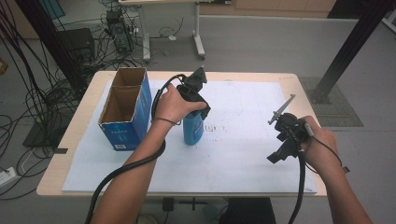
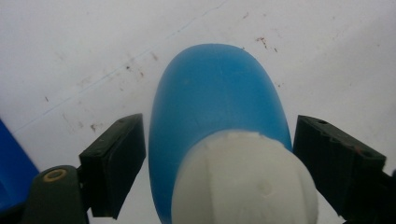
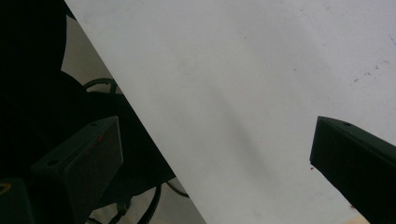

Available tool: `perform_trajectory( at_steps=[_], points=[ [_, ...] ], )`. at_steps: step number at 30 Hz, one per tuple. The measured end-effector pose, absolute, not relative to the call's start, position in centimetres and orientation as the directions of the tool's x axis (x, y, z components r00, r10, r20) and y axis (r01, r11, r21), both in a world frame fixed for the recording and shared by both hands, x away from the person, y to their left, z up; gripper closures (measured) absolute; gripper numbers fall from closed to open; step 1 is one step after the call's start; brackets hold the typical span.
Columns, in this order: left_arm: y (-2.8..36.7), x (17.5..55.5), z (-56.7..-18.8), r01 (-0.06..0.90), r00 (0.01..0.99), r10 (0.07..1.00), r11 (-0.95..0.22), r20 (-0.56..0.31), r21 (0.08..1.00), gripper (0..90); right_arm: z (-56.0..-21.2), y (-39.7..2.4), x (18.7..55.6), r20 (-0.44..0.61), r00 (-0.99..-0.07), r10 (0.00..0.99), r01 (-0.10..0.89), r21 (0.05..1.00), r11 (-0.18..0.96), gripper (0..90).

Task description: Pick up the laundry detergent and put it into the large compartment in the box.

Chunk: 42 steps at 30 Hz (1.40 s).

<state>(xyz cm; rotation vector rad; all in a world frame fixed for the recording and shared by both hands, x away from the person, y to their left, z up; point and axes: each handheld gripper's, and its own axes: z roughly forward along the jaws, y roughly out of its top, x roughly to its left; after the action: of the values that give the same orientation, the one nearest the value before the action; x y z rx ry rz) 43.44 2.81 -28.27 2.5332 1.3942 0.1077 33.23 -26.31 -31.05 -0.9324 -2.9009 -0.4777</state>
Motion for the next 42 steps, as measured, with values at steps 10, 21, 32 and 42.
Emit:
perform_trajectory(
  at_steps=[10,21,32,42],
  points=[
    [2.93,43.39,-28.02,0.824,0.534,0.844,-0.508,-0.047,0.25,31.7,-30.99,-26.33,33.21,0.143,-0.815,0.561,0.578,0.272,0.77,2.0],
    [2.92,43.39,-27.84,0.832,0.523,0.851,-0.496,-0.05,0.249,37.3,-31.02,-26.41,33.25,0.141,-0.814,0.563,0.579,0.272,0.769,2.0],
    [2.72,43.38,-27.81,0.838,0.514,0.857,-0.491,-0.041,0.239,37.7,-31.07,-26.48,33.26,0.145,-0.813,0.564,0.581,0.275,0.766,2.0],
    [2.61,43.47,-27.79,0.84,0.513,0.858,-0.492,-0.038,0.23,37.7,-31.09,-26.5,33.27,0.145,-0.813,0.563,0.58,0.275,0.767,2.0]
  ],
)
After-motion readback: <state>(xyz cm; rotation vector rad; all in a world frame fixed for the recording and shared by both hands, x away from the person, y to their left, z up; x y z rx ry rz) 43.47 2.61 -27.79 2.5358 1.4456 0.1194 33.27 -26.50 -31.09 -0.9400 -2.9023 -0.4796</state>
